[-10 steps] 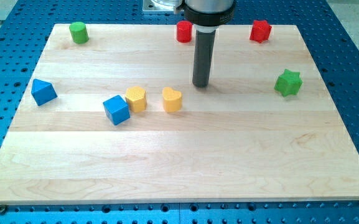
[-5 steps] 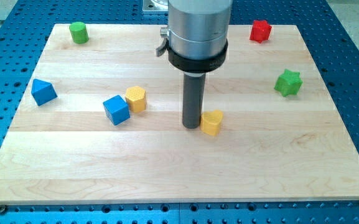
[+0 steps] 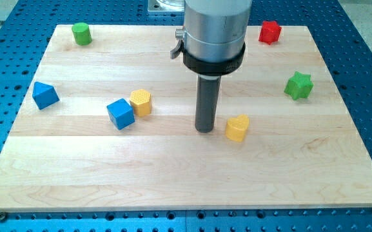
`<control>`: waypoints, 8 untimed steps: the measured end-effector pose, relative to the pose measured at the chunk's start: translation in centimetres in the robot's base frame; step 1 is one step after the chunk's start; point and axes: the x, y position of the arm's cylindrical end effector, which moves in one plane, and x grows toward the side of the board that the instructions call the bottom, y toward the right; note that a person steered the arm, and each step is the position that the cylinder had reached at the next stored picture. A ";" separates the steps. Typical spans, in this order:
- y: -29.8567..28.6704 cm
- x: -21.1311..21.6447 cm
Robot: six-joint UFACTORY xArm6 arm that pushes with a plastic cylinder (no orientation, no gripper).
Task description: Move the heart diagonal to the cube
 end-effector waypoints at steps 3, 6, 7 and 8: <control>6.1 0.5; 5.6 0.9; 6.3 4.6; -1.0 5.5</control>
